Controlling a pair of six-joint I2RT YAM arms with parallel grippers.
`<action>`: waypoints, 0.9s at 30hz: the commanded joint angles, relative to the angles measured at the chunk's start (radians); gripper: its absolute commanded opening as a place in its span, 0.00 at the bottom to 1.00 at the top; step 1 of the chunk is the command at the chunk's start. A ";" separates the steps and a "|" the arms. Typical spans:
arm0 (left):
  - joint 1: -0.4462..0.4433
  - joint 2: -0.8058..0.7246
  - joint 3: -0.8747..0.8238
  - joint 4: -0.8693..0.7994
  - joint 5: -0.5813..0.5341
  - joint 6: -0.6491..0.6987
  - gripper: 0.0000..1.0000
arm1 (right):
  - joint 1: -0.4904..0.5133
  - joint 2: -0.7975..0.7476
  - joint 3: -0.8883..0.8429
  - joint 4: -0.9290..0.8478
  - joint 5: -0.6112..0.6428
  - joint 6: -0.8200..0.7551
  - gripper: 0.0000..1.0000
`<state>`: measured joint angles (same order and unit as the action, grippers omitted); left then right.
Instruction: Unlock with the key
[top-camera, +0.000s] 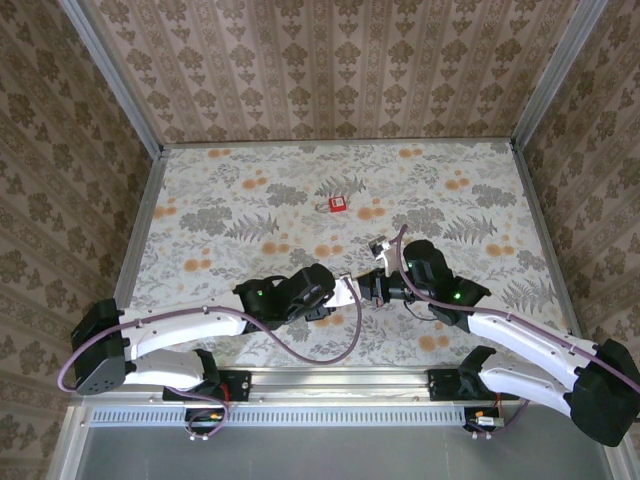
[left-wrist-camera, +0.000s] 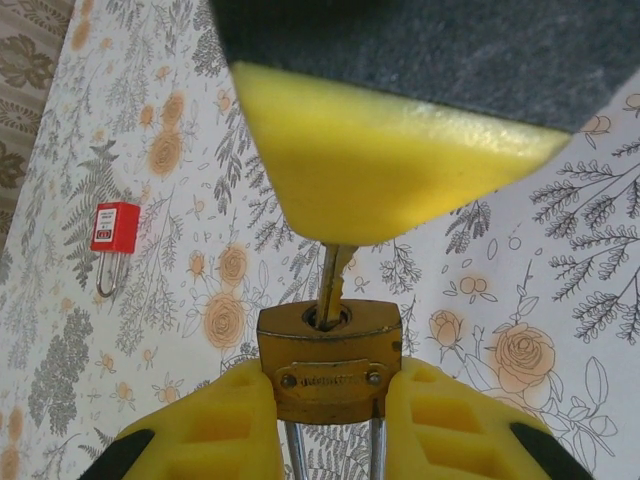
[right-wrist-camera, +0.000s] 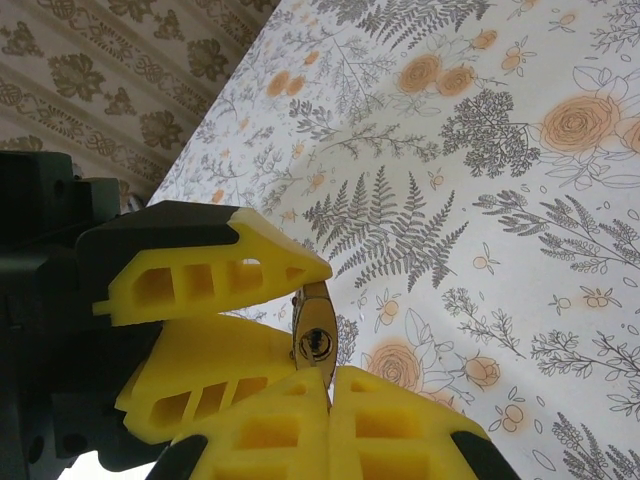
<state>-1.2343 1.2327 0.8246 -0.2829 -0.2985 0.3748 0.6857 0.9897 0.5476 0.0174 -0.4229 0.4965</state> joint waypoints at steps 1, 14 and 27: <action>0.003 -0.040 0.022 0.151 0.058 -0.005 0.18 | 0.026 0.003 -0.019 -0.058 -0.047 -0.027 0.00; 0.016 -0.025 0.018 0.158 0.052 -0.004 0.17 | 0.025 -0.028 -0.015 -0.088 -0.047 -0.032 0.00; -0.004 -0.011 0.028 0.155 0.036 0.016 0.16 | 0.025 0.000 0.010 -0.090 -0.058 -0.033 0.00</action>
<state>-1.2236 1.2331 0.8246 -0.2768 -0.2615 0.3759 0.6865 0.9695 0.5480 -0.0189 -0.4255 0.4805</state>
